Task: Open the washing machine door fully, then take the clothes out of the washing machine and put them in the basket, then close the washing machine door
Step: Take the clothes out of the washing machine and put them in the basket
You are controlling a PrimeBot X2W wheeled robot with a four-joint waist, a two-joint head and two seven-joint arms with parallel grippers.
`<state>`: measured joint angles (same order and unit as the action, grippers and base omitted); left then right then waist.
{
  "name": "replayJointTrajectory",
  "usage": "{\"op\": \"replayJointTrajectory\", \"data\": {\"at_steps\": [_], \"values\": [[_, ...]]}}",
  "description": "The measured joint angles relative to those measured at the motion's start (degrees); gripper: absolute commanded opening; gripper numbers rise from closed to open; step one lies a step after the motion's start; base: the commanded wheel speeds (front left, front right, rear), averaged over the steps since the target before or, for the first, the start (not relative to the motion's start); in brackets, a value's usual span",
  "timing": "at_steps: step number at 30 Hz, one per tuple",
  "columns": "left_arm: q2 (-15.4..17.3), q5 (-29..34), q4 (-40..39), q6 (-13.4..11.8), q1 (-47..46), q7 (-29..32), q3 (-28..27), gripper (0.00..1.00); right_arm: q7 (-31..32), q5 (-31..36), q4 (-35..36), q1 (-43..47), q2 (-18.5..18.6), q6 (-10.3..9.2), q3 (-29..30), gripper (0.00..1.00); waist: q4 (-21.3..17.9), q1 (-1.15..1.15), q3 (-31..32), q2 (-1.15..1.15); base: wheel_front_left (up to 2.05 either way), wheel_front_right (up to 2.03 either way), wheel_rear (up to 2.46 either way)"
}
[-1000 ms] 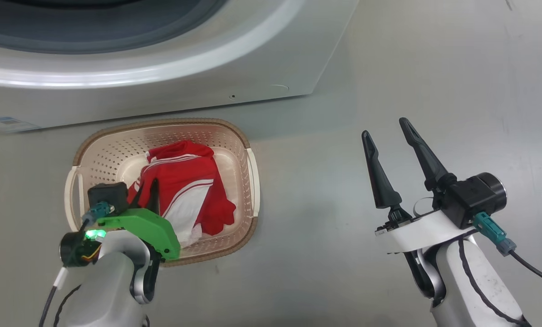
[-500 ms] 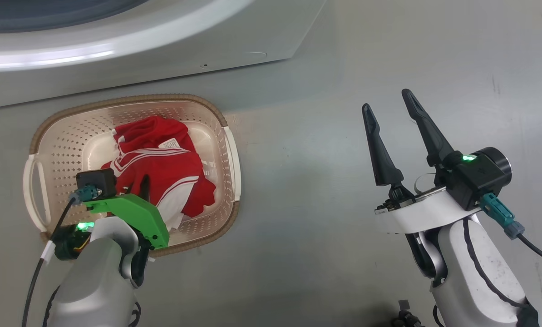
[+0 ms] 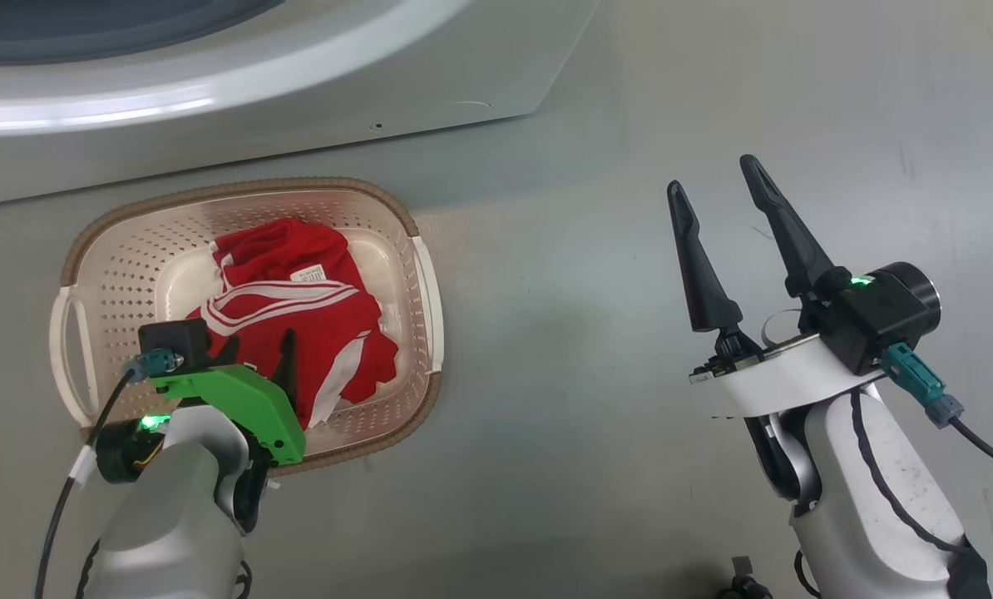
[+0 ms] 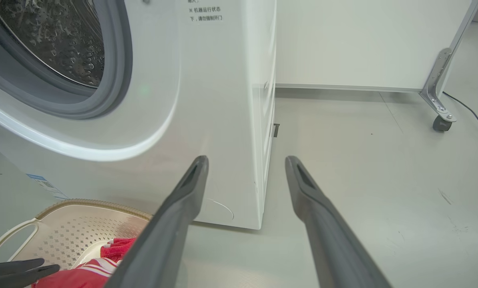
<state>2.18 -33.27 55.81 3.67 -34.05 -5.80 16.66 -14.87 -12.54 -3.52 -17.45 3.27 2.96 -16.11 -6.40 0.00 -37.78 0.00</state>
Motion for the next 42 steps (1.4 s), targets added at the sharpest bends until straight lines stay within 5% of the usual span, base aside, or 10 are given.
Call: {"op": "replayJointTrajectory", "data": {"at_steps": [14, 29, 42], "values": [[-0.29, 1.15, -1.86, 1.43, 0.03, -8.15, 0.76, 1.0, 0.0, -0.21, -1.75, 0.48, -0.02, -0.12, 2.74, 1.0, 2.1, 0.0, 5.15, 0.0, 0.0, 0.0, 0.0], [-0.44, 5.58, -19.29, 1.34, 0.43, -8.91, -1.66, 1.0, 0.0, -0.19, -4.3, 4.99, -0.05, -0.14, 4.45, 1.0, 5.82, 0.0, 13.21, 0.0, 0.0, 0.0, 0.0], [-0.44, 9.7, -30.26, -0.47, 10.93, -8.9, -3.26, 1.0, 0.0, -0.18, -6.17, 9.85, -0.19, -0.16, 4.93, 1.0, 7.92, 0.0, 21.64, 0.0, 0.0, 0.0, 0.0]]}}
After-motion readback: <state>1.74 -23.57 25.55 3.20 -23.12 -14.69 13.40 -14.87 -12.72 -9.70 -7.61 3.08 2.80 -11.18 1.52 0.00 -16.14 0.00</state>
